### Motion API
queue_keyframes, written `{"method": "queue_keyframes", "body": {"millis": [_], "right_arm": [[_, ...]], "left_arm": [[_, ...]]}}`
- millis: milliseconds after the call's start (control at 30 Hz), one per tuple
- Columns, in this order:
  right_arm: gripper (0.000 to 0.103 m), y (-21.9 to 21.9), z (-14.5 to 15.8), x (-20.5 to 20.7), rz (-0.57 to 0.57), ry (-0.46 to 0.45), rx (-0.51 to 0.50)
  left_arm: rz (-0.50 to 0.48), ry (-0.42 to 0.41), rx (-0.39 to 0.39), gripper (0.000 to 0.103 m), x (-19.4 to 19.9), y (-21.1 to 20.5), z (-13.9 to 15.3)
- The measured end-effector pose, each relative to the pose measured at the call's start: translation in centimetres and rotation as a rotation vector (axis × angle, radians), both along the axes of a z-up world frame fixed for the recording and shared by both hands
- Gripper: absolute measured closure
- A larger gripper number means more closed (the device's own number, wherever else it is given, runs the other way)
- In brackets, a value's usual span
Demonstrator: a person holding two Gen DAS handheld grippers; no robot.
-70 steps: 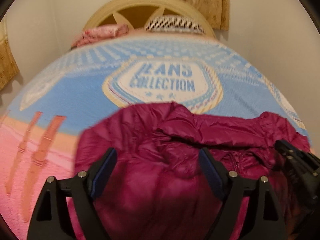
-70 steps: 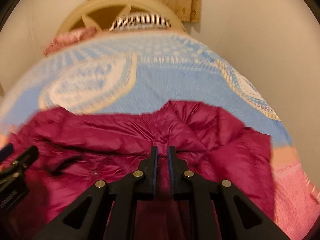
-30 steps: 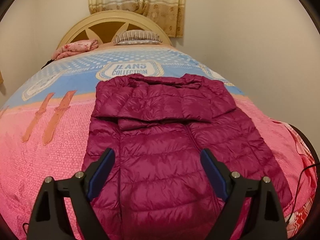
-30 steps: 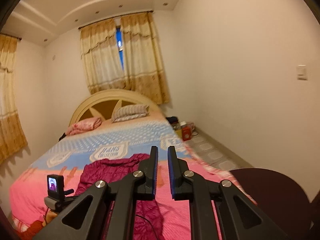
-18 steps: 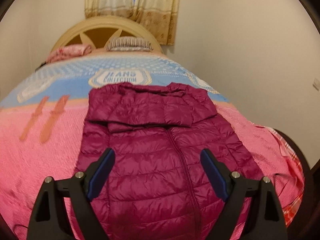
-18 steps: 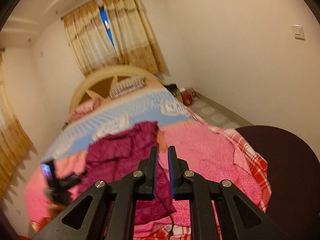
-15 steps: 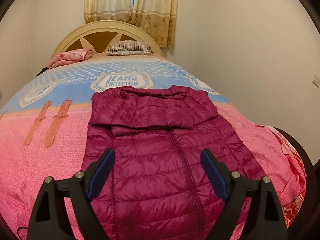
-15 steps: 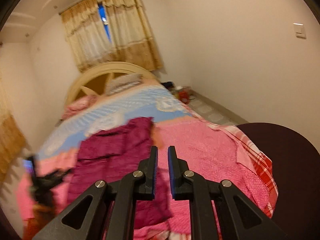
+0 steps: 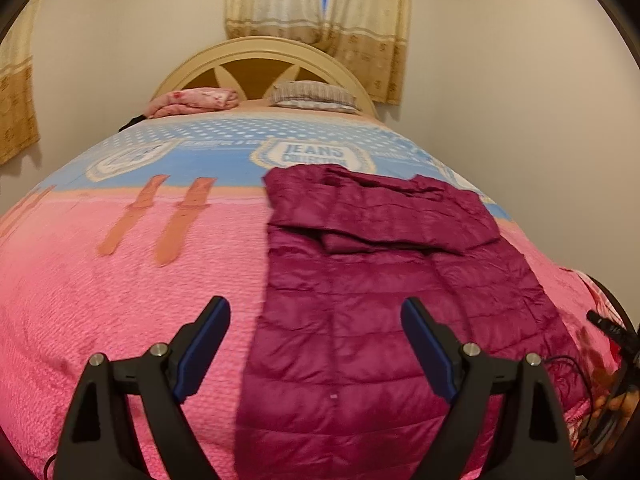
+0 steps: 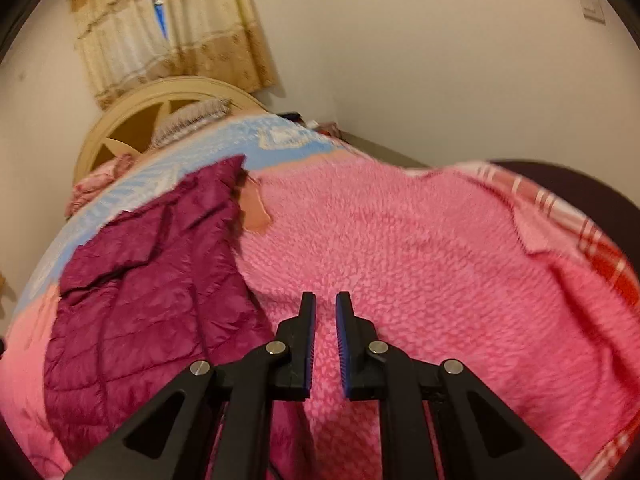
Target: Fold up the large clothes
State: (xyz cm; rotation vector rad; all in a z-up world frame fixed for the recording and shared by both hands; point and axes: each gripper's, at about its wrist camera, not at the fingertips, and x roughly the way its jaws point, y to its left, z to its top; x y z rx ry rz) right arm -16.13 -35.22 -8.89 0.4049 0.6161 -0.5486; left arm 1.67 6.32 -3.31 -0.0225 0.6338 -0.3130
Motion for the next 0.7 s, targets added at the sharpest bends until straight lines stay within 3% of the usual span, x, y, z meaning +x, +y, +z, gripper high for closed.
{"method": "queue_keyframes", "body": {"millis": [100,267,367,700], "right_arm": [[0.093,0.4,-1.4,0.9,-0.008,0.038,0.02],[0.093,1.2,-1.3,-0.1,-0.023,0.054,0.041],[0.093,2.2,-1.8,-1.6,0.043,0.069,0.133],[0.093,6.9,-1.8,-7.7,0.258,0.117,0.247]], "left_arm": [[0.035,0.011,0.0,0.013,0.3,1.3,-0.3],[0.058,0.037,-0.01,0.013,1.1,2.3,-0.9],[0.056,0.05,-0.029,0.013,1.2,2.7,-1.3],[0.064,0.061,-0.036,0.013,1.4,4.0,-1.9]]}}
